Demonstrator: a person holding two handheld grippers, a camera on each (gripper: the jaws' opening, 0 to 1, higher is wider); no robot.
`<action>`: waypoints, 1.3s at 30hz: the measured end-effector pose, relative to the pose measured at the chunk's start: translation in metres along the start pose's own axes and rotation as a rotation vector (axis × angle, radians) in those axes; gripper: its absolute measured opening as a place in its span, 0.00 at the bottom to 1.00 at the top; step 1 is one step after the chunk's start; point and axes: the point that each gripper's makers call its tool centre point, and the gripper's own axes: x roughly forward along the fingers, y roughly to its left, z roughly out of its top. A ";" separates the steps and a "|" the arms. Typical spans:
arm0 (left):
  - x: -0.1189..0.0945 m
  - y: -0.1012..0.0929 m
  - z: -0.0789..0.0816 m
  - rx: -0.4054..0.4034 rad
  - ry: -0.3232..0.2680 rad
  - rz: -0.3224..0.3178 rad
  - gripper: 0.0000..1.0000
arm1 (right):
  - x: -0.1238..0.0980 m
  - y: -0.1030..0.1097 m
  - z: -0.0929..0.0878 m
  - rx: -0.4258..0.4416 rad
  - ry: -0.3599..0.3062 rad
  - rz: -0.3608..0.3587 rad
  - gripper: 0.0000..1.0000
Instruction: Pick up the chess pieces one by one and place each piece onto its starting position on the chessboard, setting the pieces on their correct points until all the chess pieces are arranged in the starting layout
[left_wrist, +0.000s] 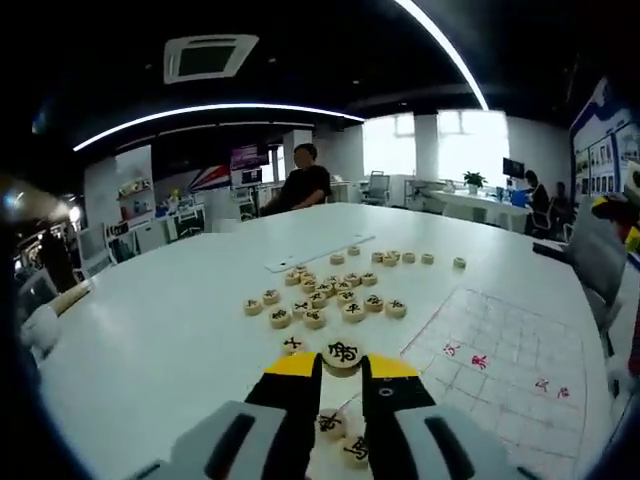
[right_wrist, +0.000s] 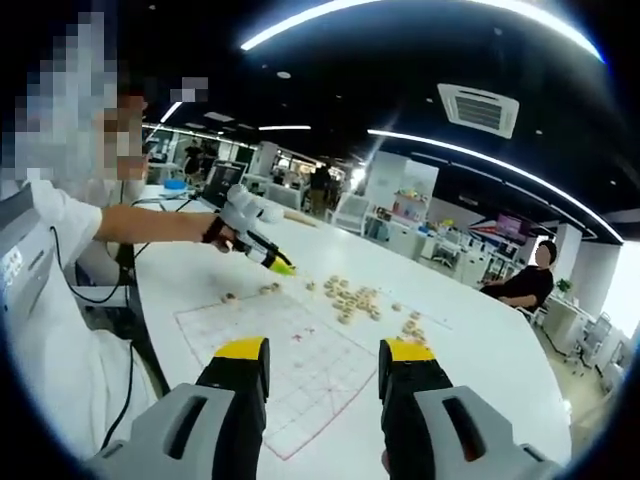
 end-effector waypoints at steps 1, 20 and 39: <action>-0.005 -0.001 -0.001 -0.004 -0.002 -0.004 0.18 | 0.000 0.000 0.000 0.000 0.001 0.000 0.44; -0.037 -0.035 -0.056 -0.022 0.115 -0.084 0.18 | 0.003 0.011 -0.002 -0.007 0.006 0.003 0.44; -0.025 -0.033 -0.076 -0.013 0.157 -0.066 0.19 | 0.002 0.010 -0.004 -0.007 0.008 0.001 0.44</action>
